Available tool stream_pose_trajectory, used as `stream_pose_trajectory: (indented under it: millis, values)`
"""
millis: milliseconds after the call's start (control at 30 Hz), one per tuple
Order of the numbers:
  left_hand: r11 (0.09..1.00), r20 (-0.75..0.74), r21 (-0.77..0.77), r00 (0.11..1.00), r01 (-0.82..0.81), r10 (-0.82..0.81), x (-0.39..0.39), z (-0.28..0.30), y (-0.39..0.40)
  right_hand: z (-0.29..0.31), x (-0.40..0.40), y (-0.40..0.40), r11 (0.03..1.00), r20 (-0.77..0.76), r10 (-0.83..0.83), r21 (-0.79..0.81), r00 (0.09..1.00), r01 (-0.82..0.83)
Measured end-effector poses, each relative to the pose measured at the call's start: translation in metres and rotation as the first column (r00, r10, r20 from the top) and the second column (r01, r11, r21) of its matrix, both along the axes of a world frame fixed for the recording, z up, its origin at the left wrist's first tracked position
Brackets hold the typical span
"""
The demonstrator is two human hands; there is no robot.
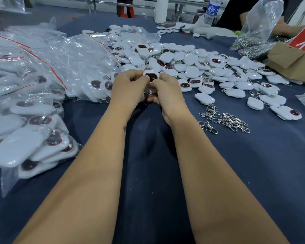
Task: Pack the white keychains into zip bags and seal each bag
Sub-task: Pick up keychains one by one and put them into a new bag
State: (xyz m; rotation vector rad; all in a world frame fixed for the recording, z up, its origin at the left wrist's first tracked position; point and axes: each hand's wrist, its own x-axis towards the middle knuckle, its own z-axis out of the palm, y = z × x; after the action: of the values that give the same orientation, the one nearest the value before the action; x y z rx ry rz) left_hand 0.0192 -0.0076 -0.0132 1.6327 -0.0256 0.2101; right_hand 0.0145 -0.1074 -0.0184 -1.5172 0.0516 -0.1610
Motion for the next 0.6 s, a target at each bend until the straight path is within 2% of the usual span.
stream_pose_trajectory:
  millis: [100, 200, 300, 367, 433, 500, 567, 600]
  values:
    - [0.996, 0.028, -0.059, 0.998, -0.061, 0.063, 0.002, 0.001, 0.002, 0.003, 0.000, -0.002, 0.993, 0.036, -0.081, 0.092, 0.996, 0.078]
    - [0.984, 0.085, 0.018, 0.980, -0.180, 0.178, 0.004, 0.000, 0.005, 0.008, 0.000, -0.008, 0.947, 0.059, -0.163, 0.291, 0.985, 0.139]
    - [0.976, 0.061, 0.104, 0.981, -0.189, 0.183, 0.005, 0.001, 0.006, 0.013, -0.001, -0.011, 0.833, 0.099, -0.118, 0.552, 0.988, 0.044]
    - [0.979, 0.062, 0.120, 0.985, -0.166, 0.160, 0.005, 0.002, 0.006, 0.013, -0.003, -0.009, 0.789, 0.143, -0.051, 0.612, 0.988, -0.048]
    - [0.983, 0.077, 0.094, 0.985, -0.158, 0.151, 0.003, 0.002, 0.006, 0.013, -0.004, -0.004, 0.822, 0.159, -0.006, 0.563, 0.987, -0.086]
    - [0.988, 0.079, 0.016, 0.985, -0.156, 0.154, 0.001, 0.003, 0.006, 0.011, -0.004, 0.001, 0.901, 0.133, -0.006, 0.430, 0.991, -0.052]
    - [0.985, 0.104, -0.025, 0.979, -0.171, 0.173, 0.001, 0.005, 0.005, 0.006, -0.003, 0.005, 0.984, 0.100, -0.071, 0.173, 0.992, 0.053]
    - [0.983, 0.125, -0.022, 0.975, -0.182, 0.183, 0.001, 0.006, 0.004, 0.003, -0.004, 0.007, 0.994, 0.095, -0.106, 0.010, 0.990, 0.105]
